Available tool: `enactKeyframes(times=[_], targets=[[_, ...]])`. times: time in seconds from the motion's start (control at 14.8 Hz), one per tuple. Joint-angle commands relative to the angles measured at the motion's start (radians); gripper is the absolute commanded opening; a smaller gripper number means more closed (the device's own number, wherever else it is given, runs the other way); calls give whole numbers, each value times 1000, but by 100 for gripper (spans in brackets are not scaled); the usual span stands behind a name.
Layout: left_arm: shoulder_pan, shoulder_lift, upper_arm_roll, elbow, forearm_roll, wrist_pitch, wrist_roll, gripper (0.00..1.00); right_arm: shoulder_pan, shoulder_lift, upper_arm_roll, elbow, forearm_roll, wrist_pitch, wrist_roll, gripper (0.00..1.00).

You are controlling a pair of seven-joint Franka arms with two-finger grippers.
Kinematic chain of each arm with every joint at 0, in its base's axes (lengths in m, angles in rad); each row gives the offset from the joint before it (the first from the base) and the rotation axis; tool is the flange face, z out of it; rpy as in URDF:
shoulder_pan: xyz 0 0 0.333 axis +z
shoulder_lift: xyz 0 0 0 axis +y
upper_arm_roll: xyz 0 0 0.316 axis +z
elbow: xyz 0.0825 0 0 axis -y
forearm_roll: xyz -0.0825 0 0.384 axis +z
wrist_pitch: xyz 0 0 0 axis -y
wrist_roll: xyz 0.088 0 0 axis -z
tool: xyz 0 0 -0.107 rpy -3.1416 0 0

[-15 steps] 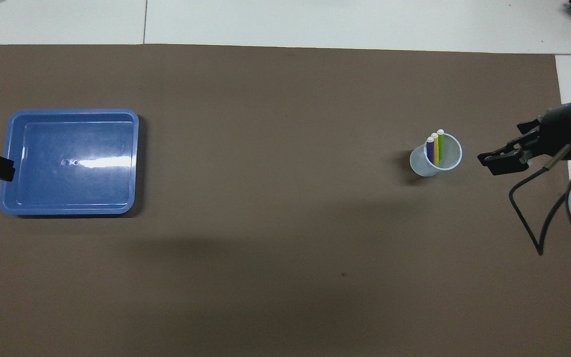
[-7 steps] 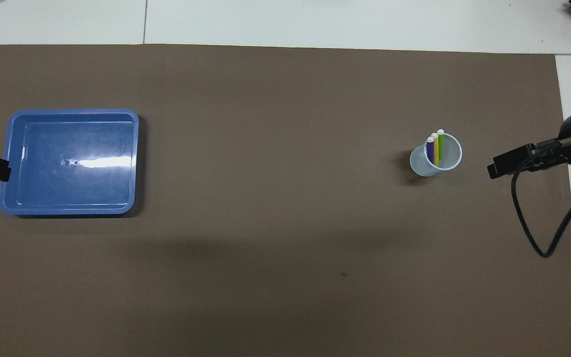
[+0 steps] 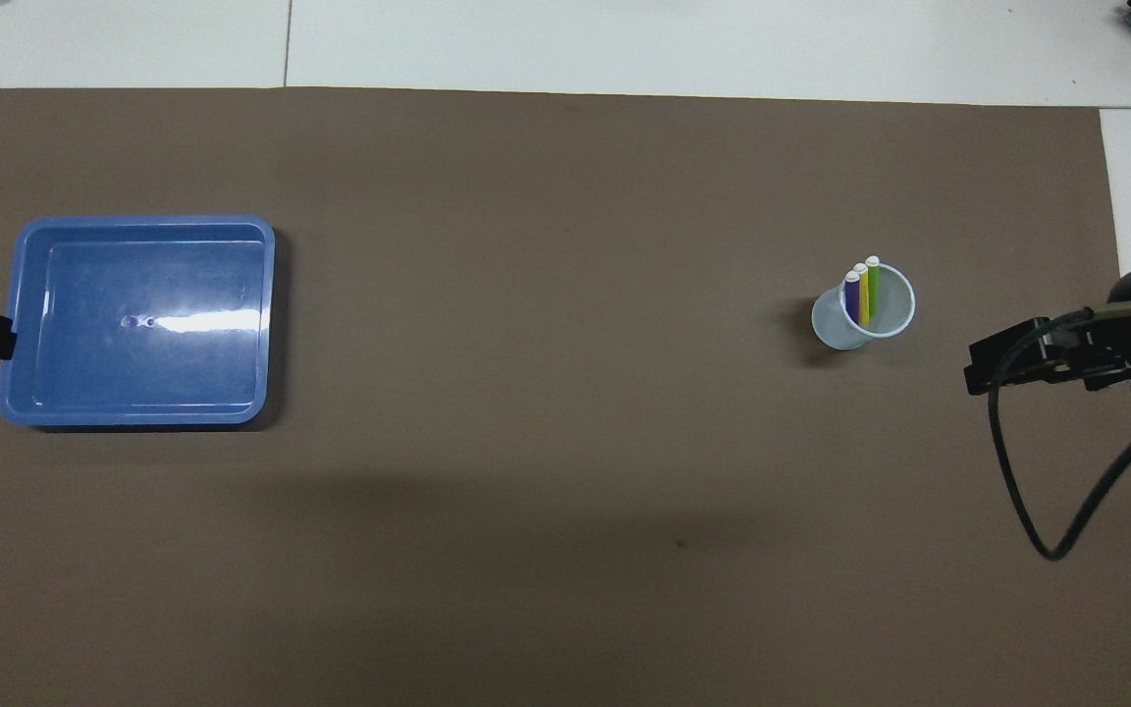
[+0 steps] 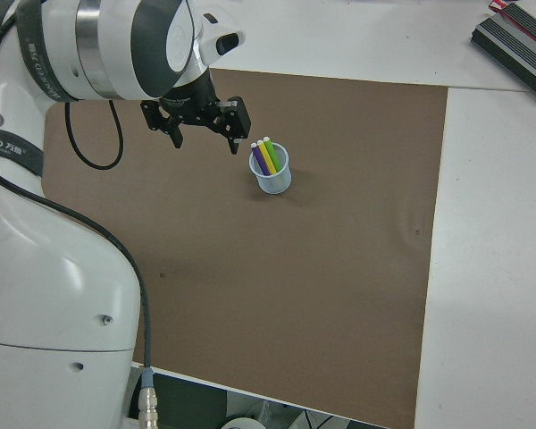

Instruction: Transfer and insert pens with both arms

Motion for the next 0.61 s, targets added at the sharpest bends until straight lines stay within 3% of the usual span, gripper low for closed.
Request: enactKeyframes(times=[0.0,0.34,0.54], targets=[[-9,-24,9,-24,-1,1,8,100,-39,-31,-7,-40,-19,1,2,100],[-7,-24,9,-24,-1,1,8,100,-76,-56,-7,-79,-9,140,-36,100],[-7,-24,9,-24,-1,1,8,100,-80,-111,-9,-213,-3,327,-47,100]])
